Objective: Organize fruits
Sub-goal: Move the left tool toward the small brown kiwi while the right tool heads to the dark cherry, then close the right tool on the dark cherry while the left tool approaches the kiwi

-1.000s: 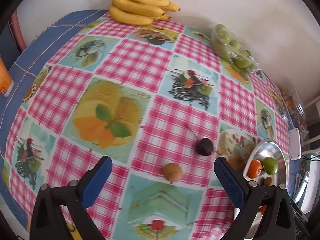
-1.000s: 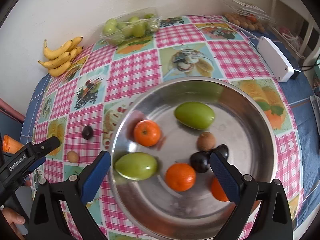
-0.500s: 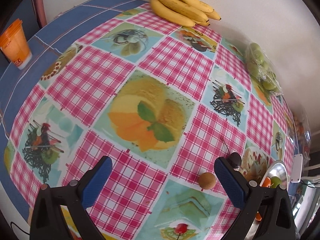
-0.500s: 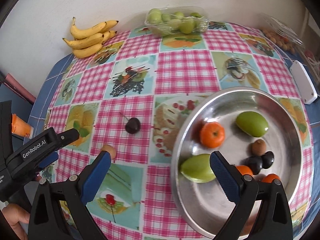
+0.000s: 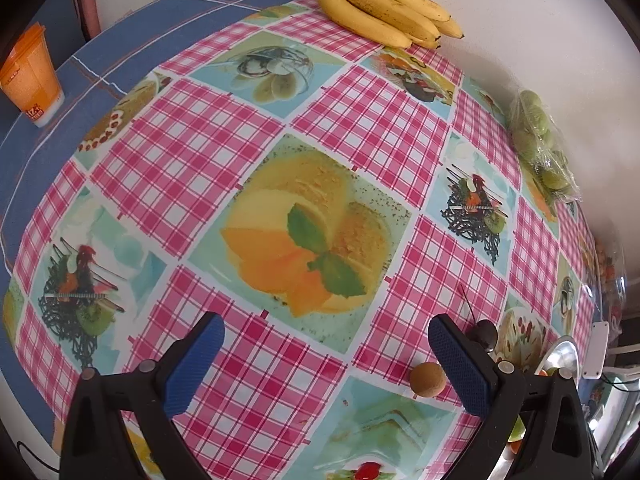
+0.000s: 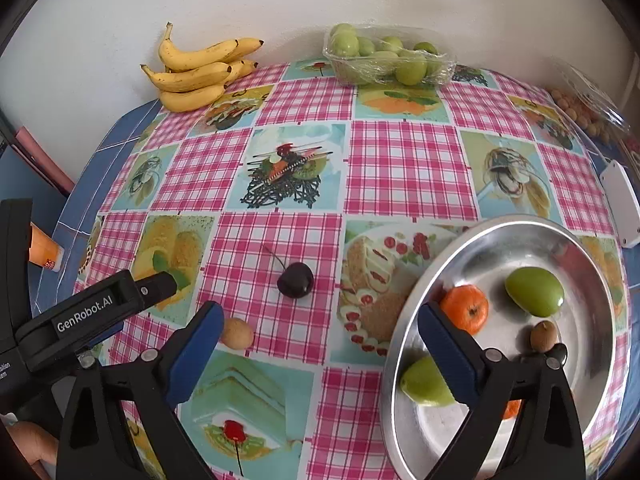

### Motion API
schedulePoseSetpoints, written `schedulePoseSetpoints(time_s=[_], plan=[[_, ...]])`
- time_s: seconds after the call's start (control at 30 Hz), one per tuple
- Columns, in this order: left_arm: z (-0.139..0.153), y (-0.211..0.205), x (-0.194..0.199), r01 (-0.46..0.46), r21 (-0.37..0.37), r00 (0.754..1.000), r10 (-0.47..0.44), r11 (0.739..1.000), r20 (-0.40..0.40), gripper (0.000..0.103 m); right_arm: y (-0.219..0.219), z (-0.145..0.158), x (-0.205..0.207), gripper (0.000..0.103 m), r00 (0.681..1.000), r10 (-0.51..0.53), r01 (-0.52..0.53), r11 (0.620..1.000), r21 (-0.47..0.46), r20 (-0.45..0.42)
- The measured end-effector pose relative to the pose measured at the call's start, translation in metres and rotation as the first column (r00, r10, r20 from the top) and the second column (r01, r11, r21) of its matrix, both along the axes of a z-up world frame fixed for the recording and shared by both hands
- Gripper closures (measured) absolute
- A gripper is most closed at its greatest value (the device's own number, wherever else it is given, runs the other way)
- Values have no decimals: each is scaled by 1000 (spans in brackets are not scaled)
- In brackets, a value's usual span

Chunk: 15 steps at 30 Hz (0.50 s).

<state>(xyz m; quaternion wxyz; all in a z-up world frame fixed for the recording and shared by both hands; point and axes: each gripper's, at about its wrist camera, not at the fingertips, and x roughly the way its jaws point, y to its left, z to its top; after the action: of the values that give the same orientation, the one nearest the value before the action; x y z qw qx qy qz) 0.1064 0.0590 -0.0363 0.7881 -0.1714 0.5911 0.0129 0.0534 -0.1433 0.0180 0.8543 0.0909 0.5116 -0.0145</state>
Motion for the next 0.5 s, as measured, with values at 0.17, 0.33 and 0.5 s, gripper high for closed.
schedulePoseSetpoints(time_s=[0.17,0.33,0.5], plan=[[-3,-3,6,-11,-6,1000,11,1000,-5,0,5,-9,11,24,1000,15,-16,999,-40,-26],[-8,-7,14,-9,-2,1000,9,1000,-13,0,4,-20,22,37,998,18,-20,999,-29,-59],[-14,-6,21,-19,-19,999,19,1000,-26,0,9,-28,33,46,996,36,-38,999,-23,-78]])
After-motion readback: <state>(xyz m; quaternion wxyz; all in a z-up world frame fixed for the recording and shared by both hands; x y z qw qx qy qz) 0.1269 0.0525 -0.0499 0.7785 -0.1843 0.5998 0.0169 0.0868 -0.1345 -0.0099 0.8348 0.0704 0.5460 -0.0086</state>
